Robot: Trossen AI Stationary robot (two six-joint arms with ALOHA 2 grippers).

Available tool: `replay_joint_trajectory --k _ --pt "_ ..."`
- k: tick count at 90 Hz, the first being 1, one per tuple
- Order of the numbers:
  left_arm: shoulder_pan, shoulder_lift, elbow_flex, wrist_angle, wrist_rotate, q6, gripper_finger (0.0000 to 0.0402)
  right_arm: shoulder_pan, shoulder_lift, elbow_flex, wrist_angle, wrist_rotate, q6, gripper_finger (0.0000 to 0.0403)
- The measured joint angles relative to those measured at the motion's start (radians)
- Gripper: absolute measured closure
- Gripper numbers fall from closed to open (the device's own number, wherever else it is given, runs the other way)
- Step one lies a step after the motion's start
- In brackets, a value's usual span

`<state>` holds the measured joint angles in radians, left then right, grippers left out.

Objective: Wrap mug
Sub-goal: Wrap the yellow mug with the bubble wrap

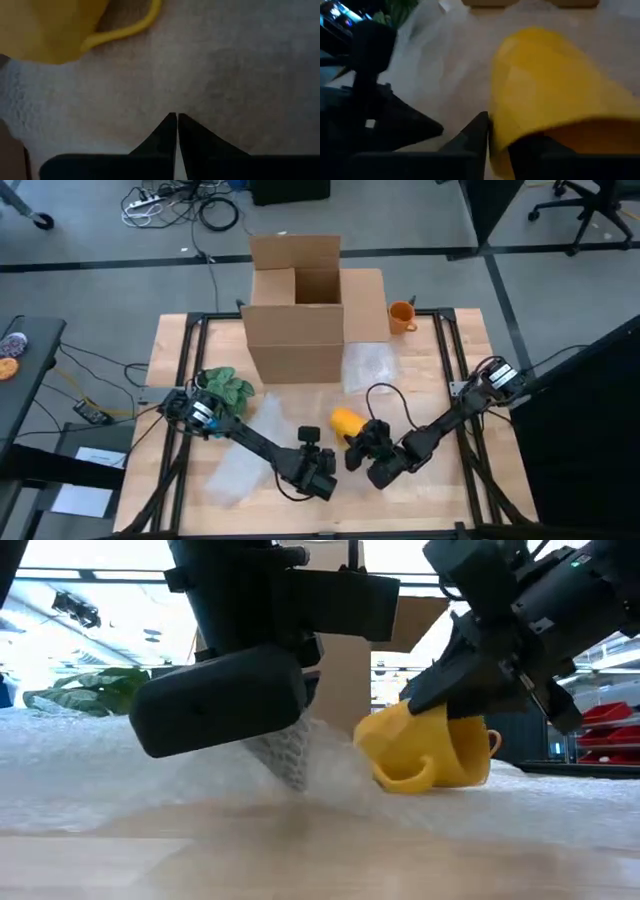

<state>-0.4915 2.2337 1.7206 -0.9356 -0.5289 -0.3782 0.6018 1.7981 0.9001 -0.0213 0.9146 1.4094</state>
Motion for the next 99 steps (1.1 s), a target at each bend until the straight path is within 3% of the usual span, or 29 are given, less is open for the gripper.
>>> replay_joint_trajectory --k 28,58,84,99 --pt "-0.013 -0.001 0.026 -0.079 0.004 -0.012 0.04 0.005 -0.055 0.0 -0.01 -0.12 -0.11 0.0307" --pt "-0.031 -0.004 0.164 -0.167 -0.016 0.02 0.04 0.044 -0.211 0.0 -0.225 -0.302 -0.094 0.0307" --pt "-0.025 -0.003 0.241 -0.165 -0.052 0.138 0.04 0.164 -0.401 0.0 -0.623 -0.352 0.079 0.0324" --pt "-0.005 -0.003 0.245 -0.147 -0.057 0.139 0.04 0.254 -0.422 0.0 -0.86 -0.34 0.159 0.0331"
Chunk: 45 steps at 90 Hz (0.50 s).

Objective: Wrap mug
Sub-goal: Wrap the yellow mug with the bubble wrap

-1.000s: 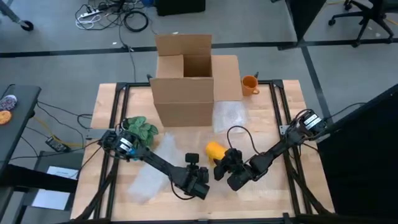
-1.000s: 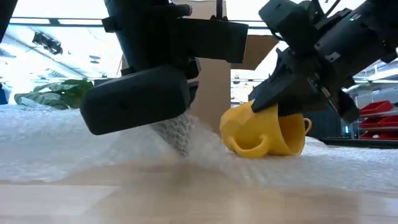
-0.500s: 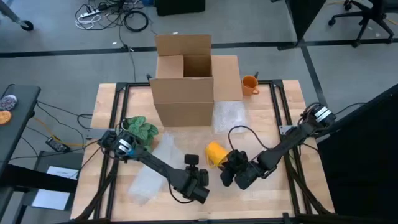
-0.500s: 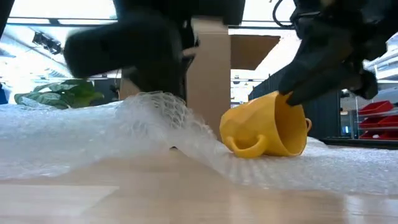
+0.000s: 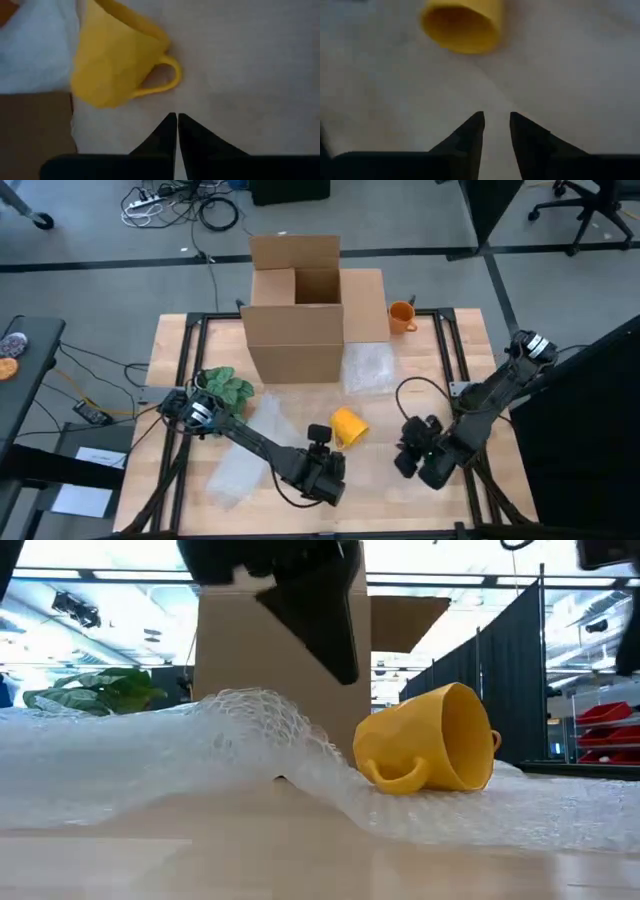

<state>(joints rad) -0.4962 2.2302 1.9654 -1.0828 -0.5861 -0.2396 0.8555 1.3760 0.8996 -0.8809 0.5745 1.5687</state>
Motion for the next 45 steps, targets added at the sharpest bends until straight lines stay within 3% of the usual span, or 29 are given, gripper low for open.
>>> replay_joint_trajectory --k 12,25,45 --pt "0.014 0.001 0.0 -0.022 -0.005 0.001 0.04 0.036 0.042 -0.025 -0.024 0.009 0.088 0.0332" --pt "0.044 0.001 -0.015 -0.039 -0.018 0.033 0.04 0.026 0.123 -0.055 0.142 0.071 0.084 0.0332" --pt "0.091 0.001 -0.112 -0.026 0.006 0.009 0.04 -0.054 0.308 -0.064 0.578 0.351 -0.008 0.0332"
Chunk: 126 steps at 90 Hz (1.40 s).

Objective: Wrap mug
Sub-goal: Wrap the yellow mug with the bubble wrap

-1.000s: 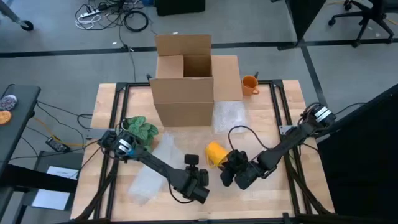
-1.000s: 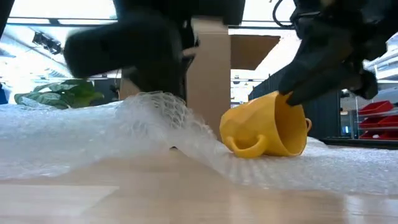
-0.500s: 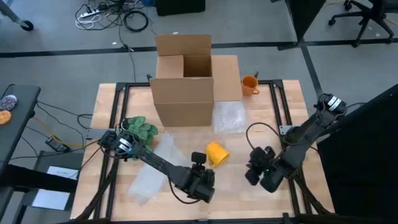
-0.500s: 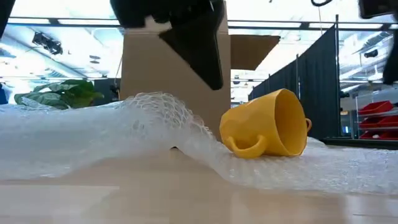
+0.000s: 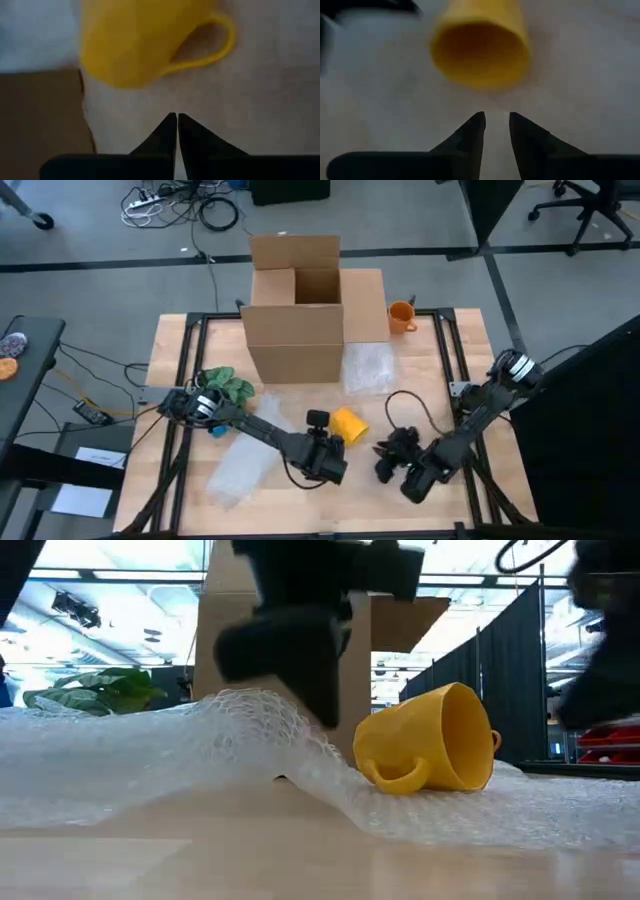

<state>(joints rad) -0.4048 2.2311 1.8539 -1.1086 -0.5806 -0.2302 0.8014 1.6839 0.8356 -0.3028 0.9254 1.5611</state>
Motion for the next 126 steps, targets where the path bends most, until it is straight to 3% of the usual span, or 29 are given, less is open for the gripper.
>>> replay_joint_trajectory --k 9,20,37,59,80,97,113,126 --pt "0.006 0.0 -0.043 0.001 0.043 -0.035 0.04 -0.042 0.083 0.0 0.241 0.093 -0.118 0.033" --pt "0.001 0.0 -0.097 0.024 0.09 -0.045 0.04 -0.085 0.144 0.0 0.449 0.103 -0.237 0.0331" --pt "-0.019 0.0 -0.157 0.073 0.099 -0.086 0.04 -0.107 0.164 -0.001 0.604 0.105 -0.372 0.0331" --pt "-0.03 0.0 -0.152 0.149 0.102 -0.071 0.04 -0.168 0.164 -0.001 0.602 0.114 -0.397 0.0343" --pt "-0.03 0.0 -0.152 0.141 0.104 -0.055 0.04 -0.218 0.162 0.0 0.609 0.014 -0.453 0.0393" --pt "-0.031 0.0 -0.151 0.036 0.104 -0.049 0.04 -0.211 0.122 0.001 0.593 -0.081 -0.548 0.04" --pt "-0.045 0.0 -0.151 -0.015 0.105 -0.081 0.04 -0.178 -0.025 -0.001 0.419 -0.25 -0.63 0.0402" --pt "-0.057 0.0 -0.151 -0.009 0.105 -0.084 0.04 -0.15 -0.138 -0.002 0.221 -0.293 -0.645 0.0402"
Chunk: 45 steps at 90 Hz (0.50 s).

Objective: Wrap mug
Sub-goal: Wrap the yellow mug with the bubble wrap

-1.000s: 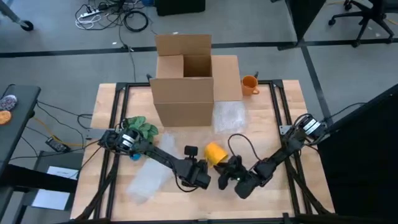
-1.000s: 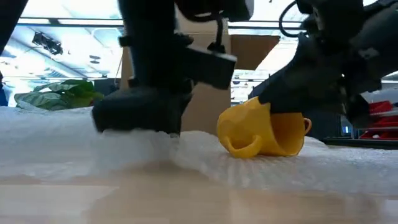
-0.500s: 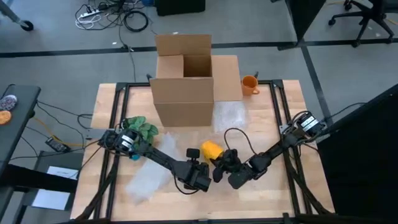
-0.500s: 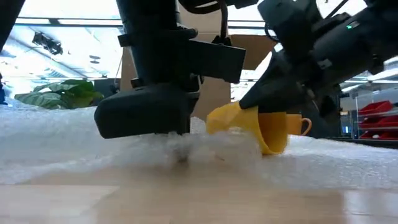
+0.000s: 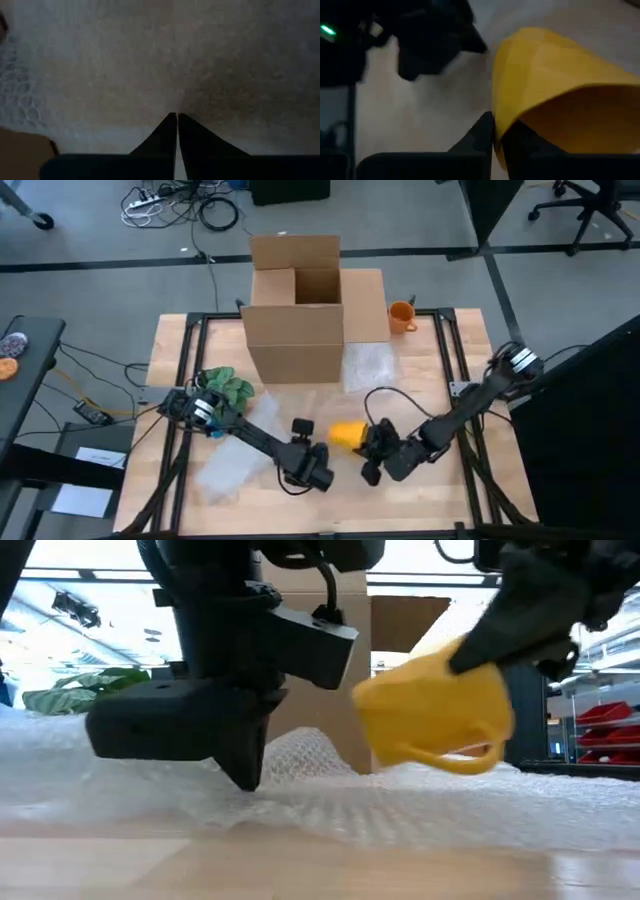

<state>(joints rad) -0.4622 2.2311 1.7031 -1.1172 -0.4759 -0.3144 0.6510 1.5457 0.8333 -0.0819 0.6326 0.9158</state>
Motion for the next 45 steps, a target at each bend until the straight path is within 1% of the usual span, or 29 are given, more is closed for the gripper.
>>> replay_joint_trajectory --k 9,19,23,31,39,45 --pt "-0.006 0.0 0.0 0.003 0.0 -0.01 0.04 0.036 -0.059 -0.037 0.006 -0.002 -0.055 0.0402" --pt "-0.014 0.0 0.0 0.005 0.0 -0.061 0.04 0.076 -0.114 -0.156 0.096 -0.035 -0.017 0.0403" --pt "-0.02 0.0 0.0 0.005 0.0 -0.076 0.04 0.089 -0.134 -0.219 0.177 -0.033 -0.008 0.0403" --pt "-0.032 0.0 0.0 0.007 0.0 -0.083 0.04 0.103 -0.164 -0.344 0.398 -0.026 0.01 0.0403" --pt "-0.038 0.0 0.004 0.007 0.0 -0.097 0.04 0.093 -0.157 -0.46 0.587 -0.032 0.031 0.0403" --pt "-0.037 0.001 0.02 0.009 0.0 -0.116 0.04 0.086 -0.147 -0.515 0.693 -0.027 0.017 0.0403"
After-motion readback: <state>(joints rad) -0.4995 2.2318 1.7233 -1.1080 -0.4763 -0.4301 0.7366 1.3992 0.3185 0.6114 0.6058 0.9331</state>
